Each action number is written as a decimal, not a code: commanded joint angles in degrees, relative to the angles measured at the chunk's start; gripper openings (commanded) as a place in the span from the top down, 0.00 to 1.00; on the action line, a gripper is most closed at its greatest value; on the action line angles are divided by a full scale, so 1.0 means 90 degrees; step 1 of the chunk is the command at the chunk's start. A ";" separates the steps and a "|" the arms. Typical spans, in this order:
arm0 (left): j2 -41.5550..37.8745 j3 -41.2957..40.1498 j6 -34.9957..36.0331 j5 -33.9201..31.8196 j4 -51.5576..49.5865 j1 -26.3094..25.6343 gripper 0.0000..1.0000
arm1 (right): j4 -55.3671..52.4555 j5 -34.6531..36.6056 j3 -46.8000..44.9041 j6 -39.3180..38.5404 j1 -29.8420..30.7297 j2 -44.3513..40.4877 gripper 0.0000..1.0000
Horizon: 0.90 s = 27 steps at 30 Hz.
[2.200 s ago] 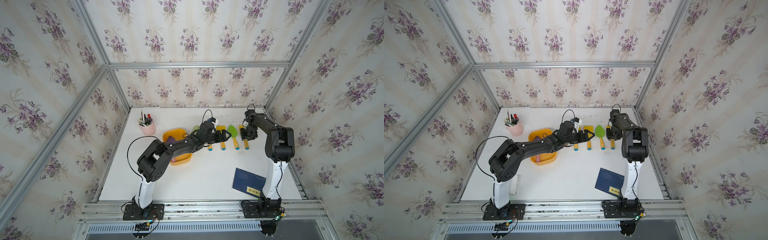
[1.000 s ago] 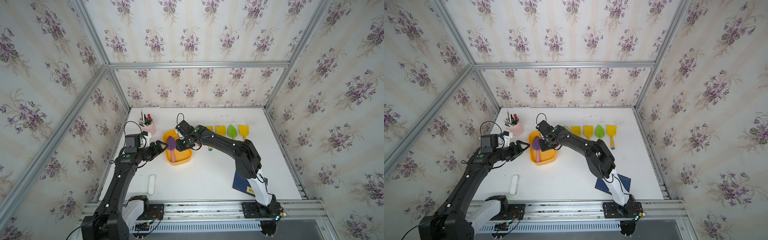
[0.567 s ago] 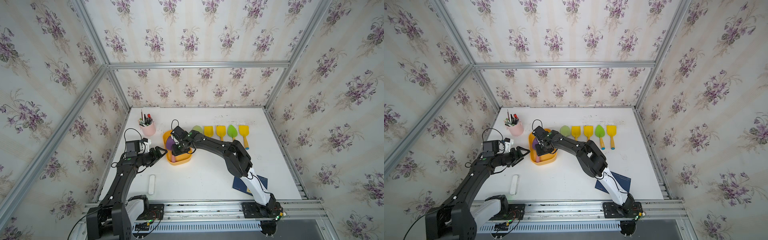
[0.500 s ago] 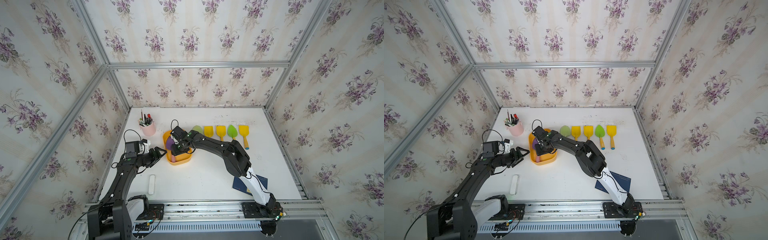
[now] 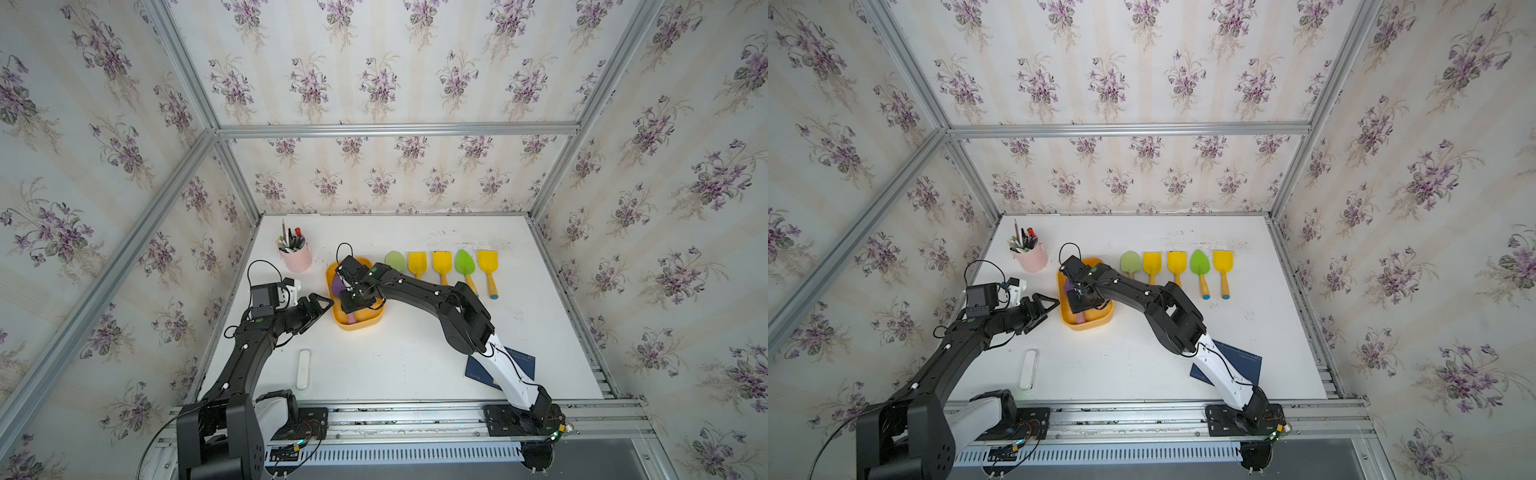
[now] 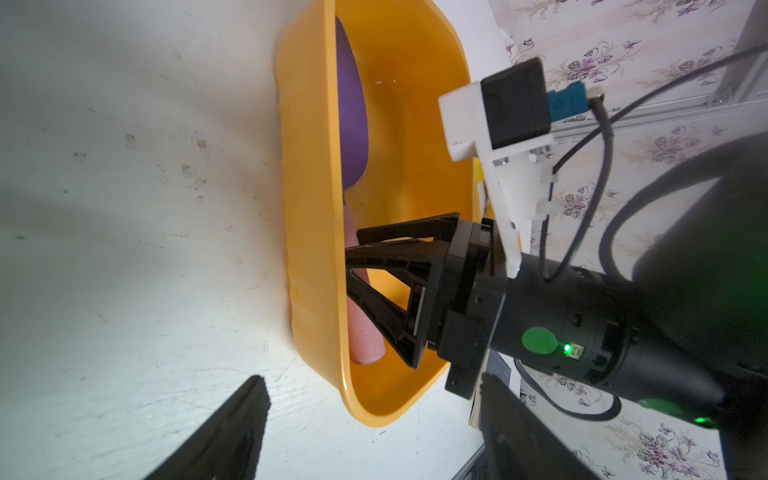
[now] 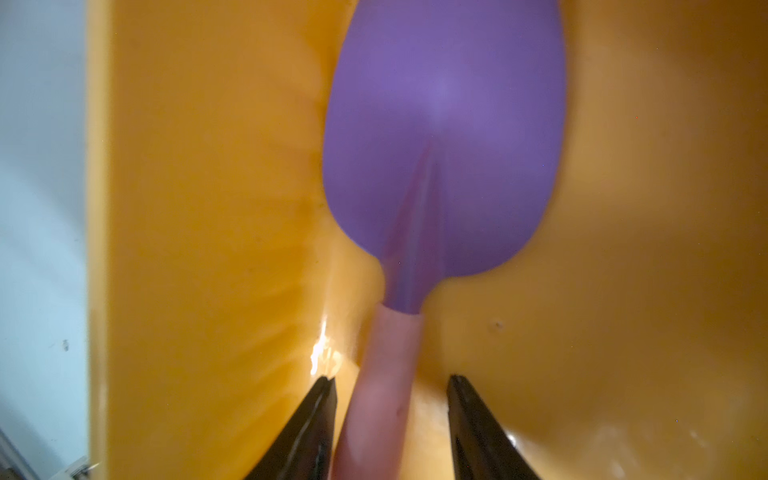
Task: Take the shovel out of the storage box
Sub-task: Pick up the shovel from the storage box.
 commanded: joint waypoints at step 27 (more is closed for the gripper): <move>0.0082 -0.0091 0.0058 0.0319 0.0354 -0.0025 0.19 | -0.0681 0.0530 0.0388 -0.0237 0.0031 0.0134 0.57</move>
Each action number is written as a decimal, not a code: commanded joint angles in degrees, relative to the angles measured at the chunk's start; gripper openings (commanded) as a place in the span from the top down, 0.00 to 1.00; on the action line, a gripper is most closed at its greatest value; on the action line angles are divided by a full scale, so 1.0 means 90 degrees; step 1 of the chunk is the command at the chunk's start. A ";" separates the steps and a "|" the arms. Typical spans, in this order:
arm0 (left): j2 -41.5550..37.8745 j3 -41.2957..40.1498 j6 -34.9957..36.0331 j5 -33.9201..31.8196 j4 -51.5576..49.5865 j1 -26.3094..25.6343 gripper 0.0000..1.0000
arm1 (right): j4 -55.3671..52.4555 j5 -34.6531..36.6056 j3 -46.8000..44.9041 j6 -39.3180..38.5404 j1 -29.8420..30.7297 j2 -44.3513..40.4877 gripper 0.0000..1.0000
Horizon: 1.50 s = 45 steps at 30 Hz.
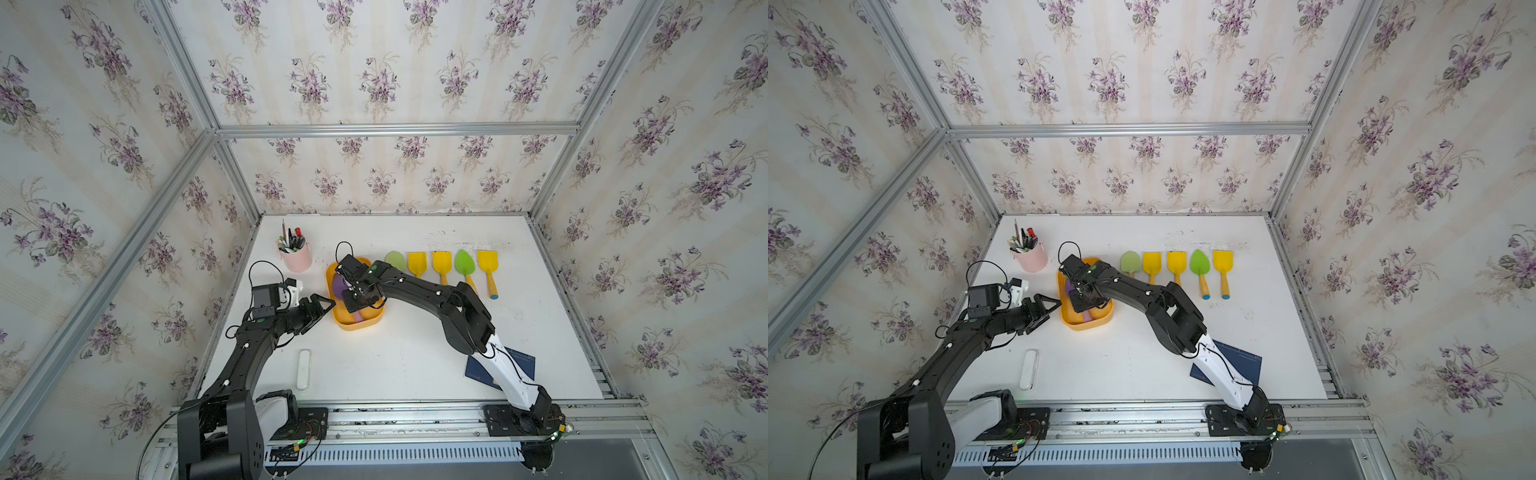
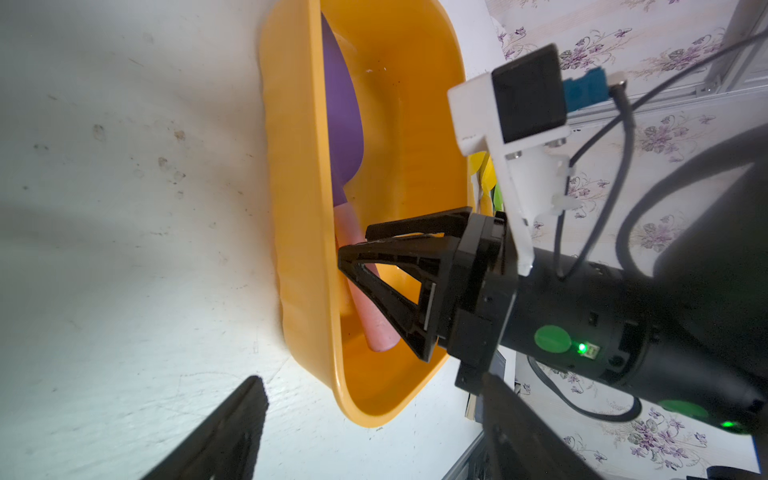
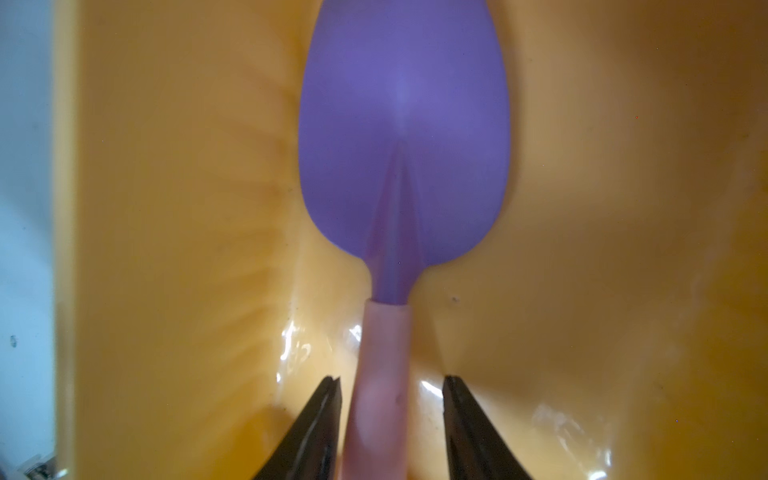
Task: Take the shovel out of the storage box
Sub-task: Pick up the shovel from the storage box, then place the shovel at the center of the board.
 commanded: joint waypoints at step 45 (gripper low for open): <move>0.4216 0.5049 -0.2223 -0.3115 0.3314 -0.5983 0.15 | -0.0030 0.0739 -0.4803 -0.2083 -0.5152 -0.5630 0.88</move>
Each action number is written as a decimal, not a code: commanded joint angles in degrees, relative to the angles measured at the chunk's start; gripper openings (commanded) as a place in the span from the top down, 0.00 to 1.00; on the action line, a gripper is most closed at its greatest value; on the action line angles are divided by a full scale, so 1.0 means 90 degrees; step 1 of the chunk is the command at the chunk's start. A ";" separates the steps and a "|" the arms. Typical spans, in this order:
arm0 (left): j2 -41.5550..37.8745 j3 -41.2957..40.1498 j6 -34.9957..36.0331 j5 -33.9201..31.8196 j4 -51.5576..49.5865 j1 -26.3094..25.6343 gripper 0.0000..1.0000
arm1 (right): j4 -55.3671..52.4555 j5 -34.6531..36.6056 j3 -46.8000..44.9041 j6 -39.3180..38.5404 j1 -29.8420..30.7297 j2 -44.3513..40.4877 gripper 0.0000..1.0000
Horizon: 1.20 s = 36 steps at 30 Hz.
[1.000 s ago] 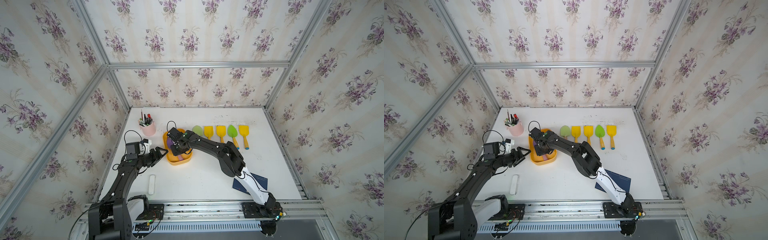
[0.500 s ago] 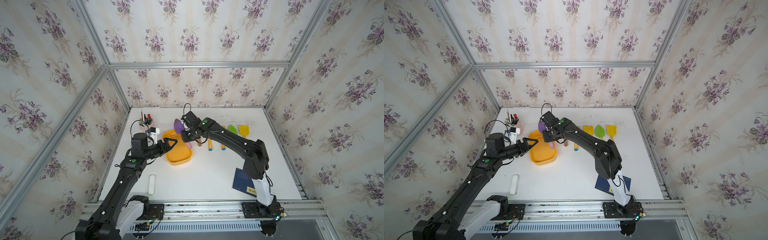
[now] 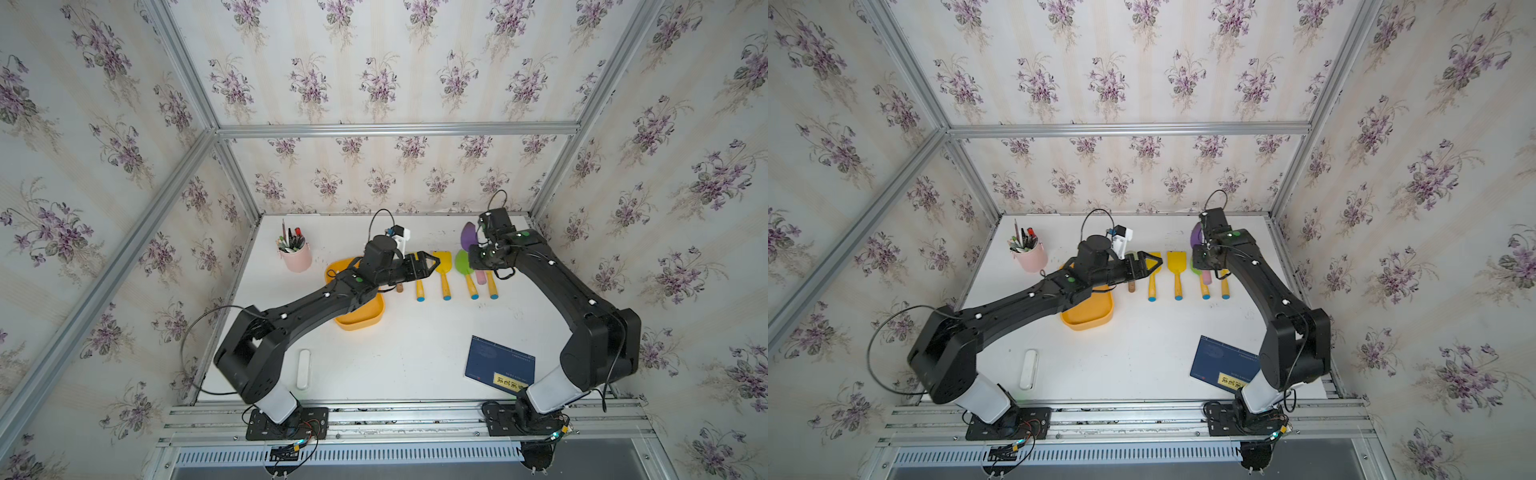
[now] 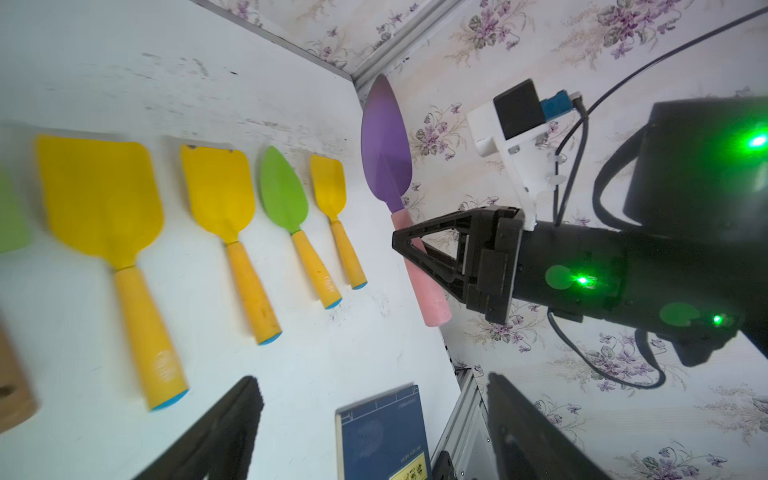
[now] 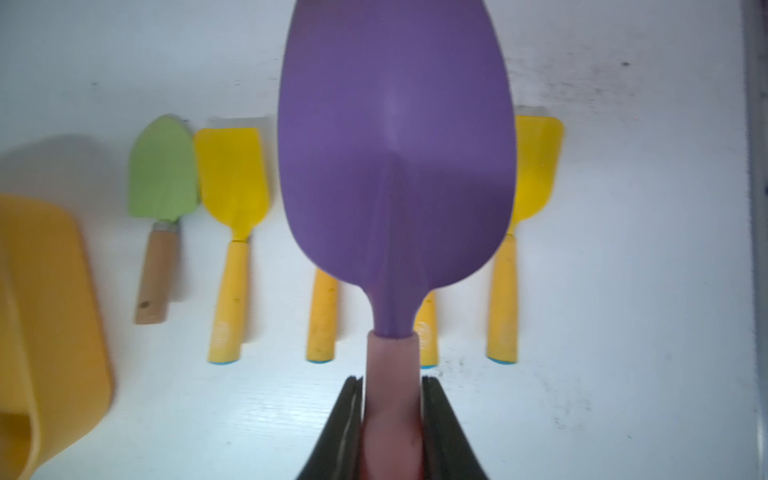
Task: Take the shovel out of the storage box
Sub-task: Place the shovel at the center of the board.
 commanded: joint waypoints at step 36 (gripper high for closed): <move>0.2689 0.2393 0.0442 0.0500 0.0242 -0.0784 0.15 | 0.1108 -0.0090 0.0029 -0.2099 -0.2505 0.2428 0.87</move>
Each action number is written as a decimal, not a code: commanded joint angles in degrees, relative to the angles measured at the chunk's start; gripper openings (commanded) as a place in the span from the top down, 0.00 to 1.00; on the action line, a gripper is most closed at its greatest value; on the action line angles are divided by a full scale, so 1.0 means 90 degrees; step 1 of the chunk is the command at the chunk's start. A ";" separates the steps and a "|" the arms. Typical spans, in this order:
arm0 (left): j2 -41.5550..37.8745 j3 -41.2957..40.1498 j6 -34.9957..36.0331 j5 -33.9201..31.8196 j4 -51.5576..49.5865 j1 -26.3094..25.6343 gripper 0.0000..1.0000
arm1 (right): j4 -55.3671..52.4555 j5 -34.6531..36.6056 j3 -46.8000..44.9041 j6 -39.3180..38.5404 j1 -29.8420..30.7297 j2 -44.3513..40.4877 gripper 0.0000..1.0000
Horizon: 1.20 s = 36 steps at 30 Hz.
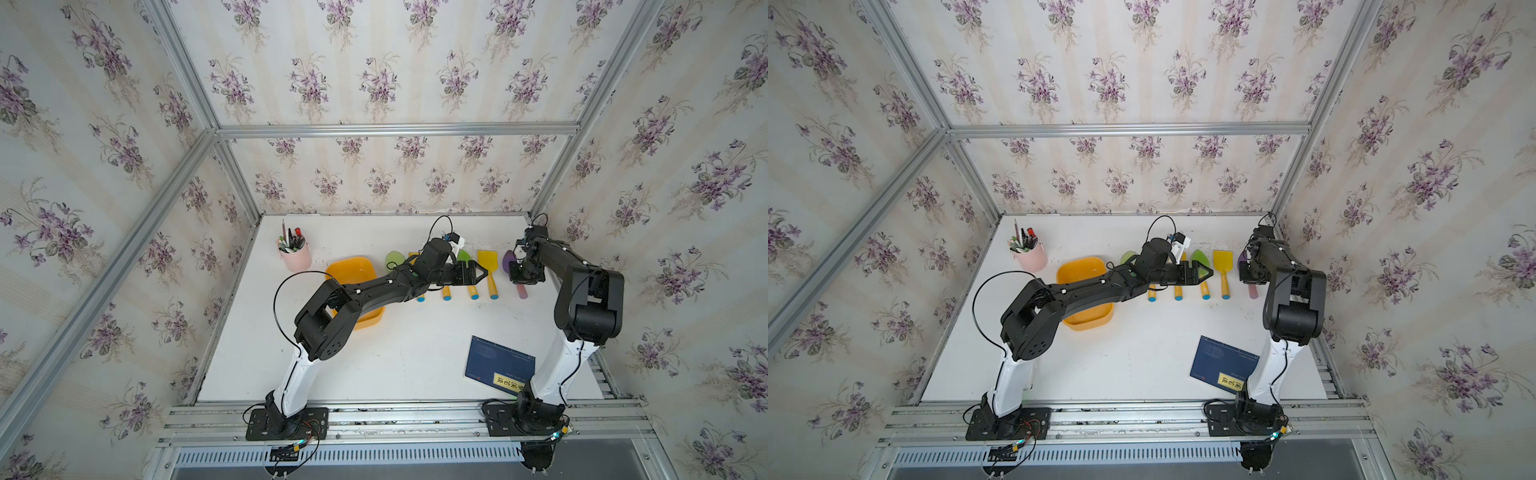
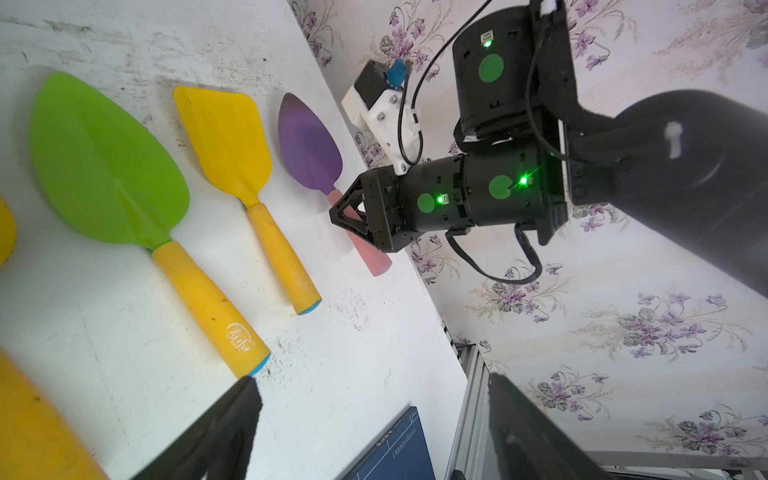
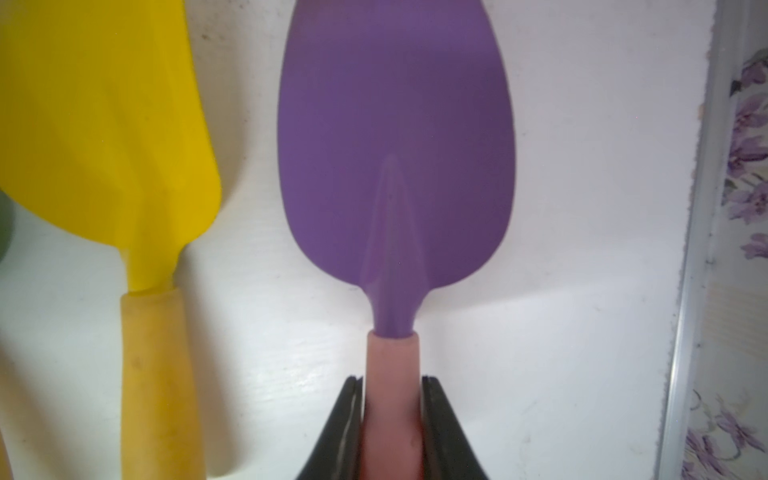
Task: Take the shovel out of the storage box
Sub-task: Place the shovel at the center of the board.
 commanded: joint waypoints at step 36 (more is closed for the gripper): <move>-0.0333 -0.0487 0.0137 0.0051 0.0334 0.0019 0.15 | -0.0478 -0.0570 0.0491 0.0343 -0.0087 0.0842 0.61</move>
